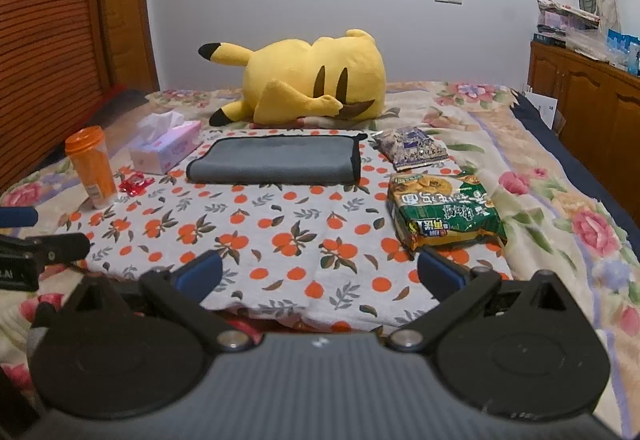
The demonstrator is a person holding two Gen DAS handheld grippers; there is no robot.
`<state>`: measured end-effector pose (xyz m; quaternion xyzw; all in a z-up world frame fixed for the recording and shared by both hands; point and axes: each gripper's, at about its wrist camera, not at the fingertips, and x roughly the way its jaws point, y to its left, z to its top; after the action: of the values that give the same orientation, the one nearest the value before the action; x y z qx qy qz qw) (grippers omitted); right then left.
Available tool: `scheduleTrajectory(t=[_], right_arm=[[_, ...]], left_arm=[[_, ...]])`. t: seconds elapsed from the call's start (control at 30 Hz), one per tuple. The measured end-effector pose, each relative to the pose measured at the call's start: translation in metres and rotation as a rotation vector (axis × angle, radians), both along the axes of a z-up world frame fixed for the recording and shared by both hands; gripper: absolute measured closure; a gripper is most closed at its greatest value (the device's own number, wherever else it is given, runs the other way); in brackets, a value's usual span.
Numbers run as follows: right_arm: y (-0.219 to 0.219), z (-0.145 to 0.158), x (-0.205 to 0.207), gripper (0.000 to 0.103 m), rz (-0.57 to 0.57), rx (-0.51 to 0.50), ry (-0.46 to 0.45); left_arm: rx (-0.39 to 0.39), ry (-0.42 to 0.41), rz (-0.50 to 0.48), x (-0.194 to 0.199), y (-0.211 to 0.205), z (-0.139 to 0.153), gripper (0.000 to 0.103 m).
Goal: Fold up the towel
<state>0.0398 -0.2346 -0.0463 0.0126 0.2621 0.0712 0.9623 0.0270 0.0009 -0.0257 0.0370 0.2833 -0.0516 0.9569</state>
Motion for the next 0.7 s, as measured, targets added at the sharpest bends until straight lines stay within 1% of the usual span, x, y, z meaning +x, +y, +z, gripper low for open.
scheduleTrajectory(t=[0.3,0.7], right_arm=[[0.0,0.006,-0.006,0.0,-0.007,0.007,-0.06],[-0.003,0.009,-0.01,0.0,-0.019,0.013,-0.1]], left_arm=[[-0.002,-0.061,0.01,-0.004,0.003,0.007,0.0],[-0.002,-0.11,0.013,-0.01,0.003,0.012,0.0]])
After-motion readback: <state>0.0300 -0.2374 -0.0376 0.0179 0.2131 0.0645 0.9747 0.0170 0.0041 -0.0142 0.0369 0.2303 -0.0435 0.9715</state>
